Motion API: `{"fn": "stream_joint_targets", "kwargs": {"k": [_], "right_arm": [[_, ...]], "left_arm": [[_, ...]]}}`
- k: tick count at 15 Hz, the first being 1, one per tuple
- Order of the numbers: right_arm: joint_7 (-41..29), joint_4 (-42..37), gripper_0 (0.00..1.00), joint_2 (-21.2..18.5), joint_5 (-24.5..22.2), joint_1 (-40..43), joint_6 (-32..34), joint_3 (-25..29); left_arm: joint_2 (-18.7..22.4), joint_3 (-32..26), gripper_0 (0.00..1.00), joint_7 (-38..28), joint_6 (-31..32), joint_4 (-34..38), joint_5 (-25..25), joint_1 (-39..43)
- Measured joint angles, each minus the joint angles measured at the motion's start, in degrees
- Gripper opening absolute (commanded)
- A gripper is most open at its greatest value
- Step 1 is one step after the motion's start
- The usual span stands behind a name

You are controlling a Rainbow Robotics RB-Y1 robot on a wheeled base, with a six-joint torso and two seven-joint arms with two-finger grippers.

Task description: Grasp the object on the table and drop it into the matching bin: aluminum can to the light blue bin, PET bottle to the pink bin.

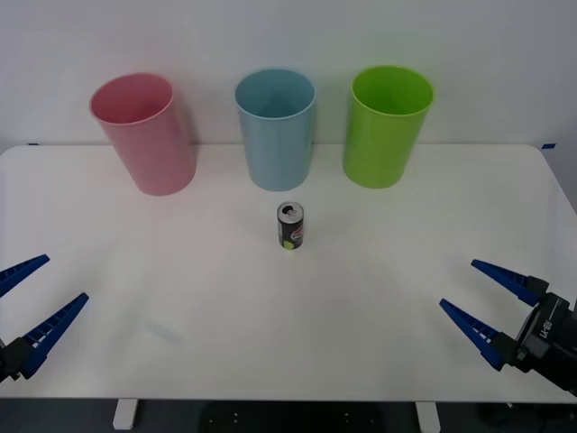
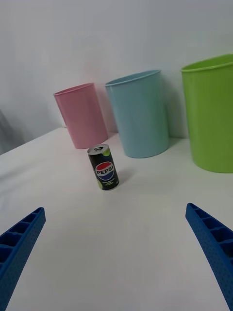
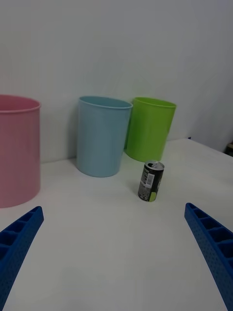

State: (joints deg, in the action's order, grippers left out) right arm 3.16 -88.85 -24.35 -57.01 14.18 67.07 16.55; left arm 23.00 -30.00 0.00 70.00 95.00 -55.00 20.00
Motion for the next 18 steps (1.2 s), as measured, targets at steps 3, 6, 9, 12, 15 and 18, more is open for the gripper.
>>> {"fn": "stream_joint_targets", "kwargs": {"k": [3,6,9,12,15,18], "right_arm": [[2.3,3.5,1.00,0.1,0.0,-2.4,-1.0,-3.5],[9.0,4.9,1.00,0.7,0.4,-3.5,-5.2,-6.2],[13.3,4.9,1.00,0.9,3.2,-3.9,-10.4,-11.0],[15.4,4.9,1.00,1.0,5.6,-4.6,-13.7,-15.2],[21.5,4.9,1.00,3.5,6.5,-5.1,-17.6,-17.0],[24.6,4.9,1.00,6.3,6.5,-5.6,-21.6,-18.6]], "left_arm": [[0.0,0.0,1.00,0.0,0.0,0.0,0.0,0.0],[0.0,0.0,1.00,0.0,0.0,0.0,0.0,0.0],[0.0,0.0,1.00,0.0,0.0,0.0,0.0,0.0],[0.0,0.0,1.00,0.0,0.0,0.0,0.0,0.0],[0.0,0.0,1.00,0.0,0.0,0.0,0.0,0.0],[0.0,0.0,1.00,0.0,0.0,0.0,0.0,0.0]]}}
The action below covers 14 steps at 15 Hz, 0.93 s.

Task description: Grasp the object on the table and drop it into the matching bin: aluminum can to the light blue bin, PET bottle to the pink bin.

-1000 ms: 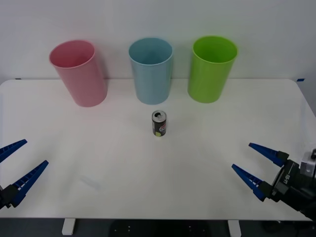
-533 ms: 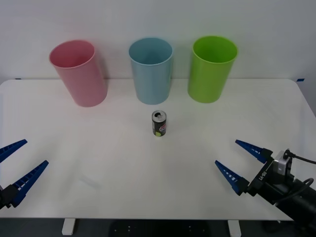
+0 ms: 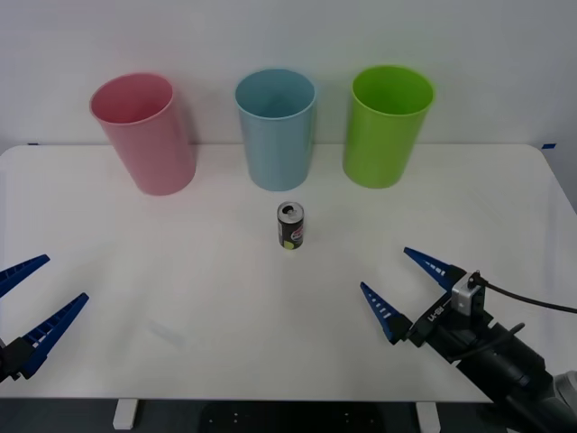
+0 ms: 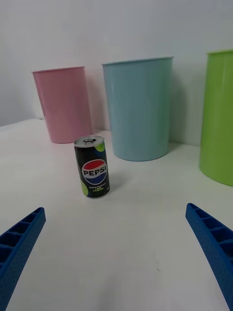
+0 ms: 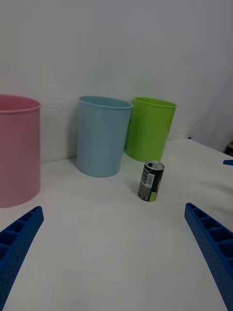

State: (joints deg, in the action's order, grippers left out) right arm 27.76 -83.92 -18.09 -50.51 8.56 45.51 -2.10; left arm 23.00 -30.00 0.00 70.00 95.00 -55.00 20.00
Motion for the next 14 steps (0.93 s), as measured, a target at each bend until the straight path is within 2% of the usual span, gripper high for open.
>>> {"fn": "stream_joint_targets", "kwargs": {"k": [4,7,12,14], "right_arm": [[1.9,0.0,1.00,3.4,-0.6,-0.6,-4.6,-2.5],[2.2,0.1,1.00,7.0,-5.0,-1.2,-7.1,-2.2],[2.5,0.3,1.00,8.7,-6.4,-2.5,-12.8,-5.2],[2.8,3.3,1.00,10.0,-7.2,-4.8,-12.9,-5.4]], "left_arm": [[0.0,0.0,1.00,0.0,0.0,0.0,0.0,0.0],[0.0,0.0,1.00,0.0,0.0,0.0,0.0,0.0],[0.0,0.0,1.00,0.0,0.0,0.0,0.0,0.0],[0.0,0.0,1.00,0.0,0.0,0.0,0.0,0.0]]}}
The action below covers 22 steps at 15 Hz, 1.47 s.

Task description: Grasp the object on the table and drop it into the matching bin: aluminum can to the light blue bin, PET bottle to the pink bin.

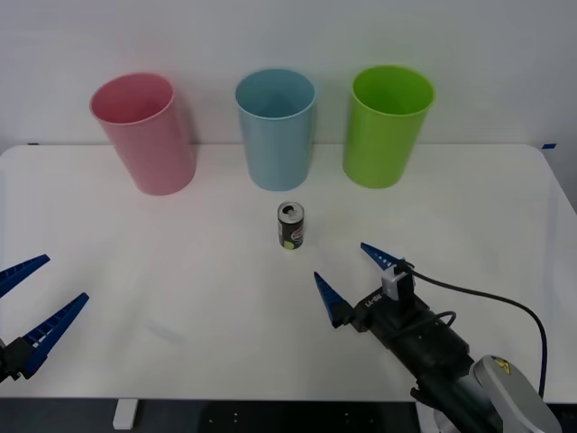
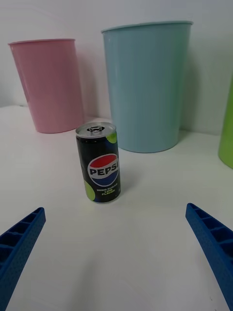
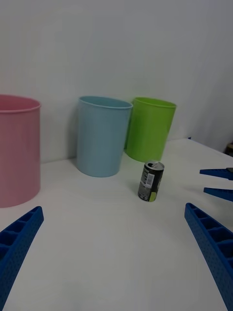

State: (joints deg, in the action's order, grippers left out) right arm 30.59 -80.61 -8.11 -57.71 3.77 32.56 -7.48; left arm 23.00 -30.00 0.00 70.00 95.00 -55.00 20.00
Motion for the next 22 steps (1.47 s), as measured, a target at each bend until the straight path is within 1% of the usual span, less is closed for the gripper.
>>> {"fn": "stream_joint_targets", "kwargs": {"k": [2,4,7,11,14,18,22], "right_arm": [[0.2,2.8,1.00,1.4,-1.0,-2.5,-0.4,0.4],[0.7,3.7,1.00,2.5,-2.0,-3.8,-2.1,0.2],[1.3,6.9,1.00,4.5,-2.5,-6.4,-2.9,0.0],[1.8,11.0,1.00,7.9,-5.2,-10.0,-3.8,1.8],[2.3,12.5,1.00,8.9,-6.0,-11.8,-6.2,1.4],[2.6,17.0,1.00,9.1,-6.5,-15.9,-7.1,1.5],[2.7,17.8,1.00,9.1,-7.0,-17.9,-10.8,0.9]], "left_arm": [[0.0,0.0,1.00,0.0,0.0,0.0,0.0,0.0],[0.0,0.0,1.00,0.0,0.0,0.0,0.0,0.0],[0.0,0.0,1.00,0.0,0.0,0.0,0.0,0.0],[0.0,0.0,1.00,0.0,0.0,0.0,0.0,0.0],[0.0,0.0,1.00,0.0,0.0,0.0,0.0,0.0],[0.0,0.0,1.00,0.0,0.0,0.0,0.0,0.0],[0.0,0.0,1.00,0.0,0.0,0.0,0.0,0.0]]}}
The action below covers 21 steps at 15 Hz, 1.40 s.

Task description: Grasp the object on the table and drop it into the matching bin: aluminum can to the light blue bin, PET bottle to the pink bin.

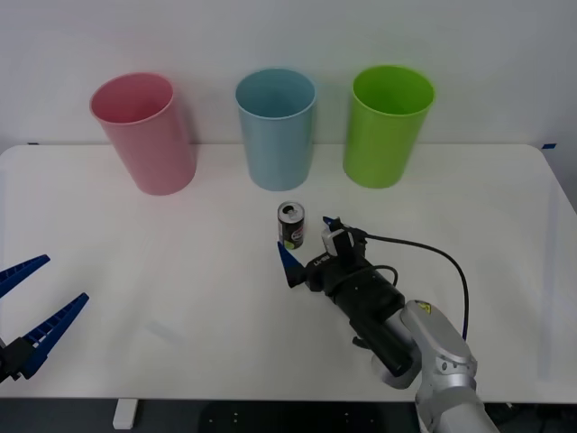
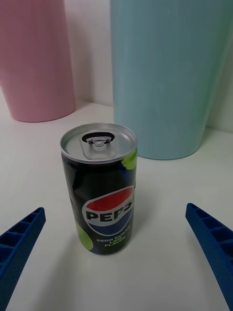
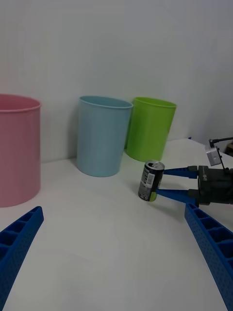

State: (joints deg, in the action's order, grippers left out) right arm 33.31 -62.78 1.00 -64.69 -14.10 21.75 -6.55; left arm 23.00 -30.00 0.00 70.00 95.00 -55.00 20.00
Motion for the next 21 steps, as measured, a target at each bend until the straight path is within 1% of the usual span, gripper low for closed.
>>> {"fn": "stream_joint_targets", "kwargs": {"k": [4,11,19,20,21], "right_arm": [[0.0,5.1,1.00,0.0,0.0,-4.3,-1.2,0.5],[0.6,5.4,1.00,0.0,0.0,-5.8,-6.6,-0.5],[0.7,5.3,1.00,0.0,0.9,-5.8,-6.9,-2.2],[0.7,5.3,0.86,0.0,0.9,-5.8,-6.9,-2.3],[0.7,5.3,0.33,0.0,1.0,-5.8,-6.9,-2.4]], "left_arm": [[0.0,0.0,1.00,0.0,0.0,0.0,0.0,0.0],[0.0,0.0,1.00,0.0,0.0,0.0,0.0,0.0],[0.0,0.0,1.00,0.0,0.0,0.0,0.0,0.0],[0.0,0.0,1.00,0.0,0.0,0.0,0.0,0.0],[0.0,0.0,1.00,0.0,0.0,0.0,0.0,0.0]]}}
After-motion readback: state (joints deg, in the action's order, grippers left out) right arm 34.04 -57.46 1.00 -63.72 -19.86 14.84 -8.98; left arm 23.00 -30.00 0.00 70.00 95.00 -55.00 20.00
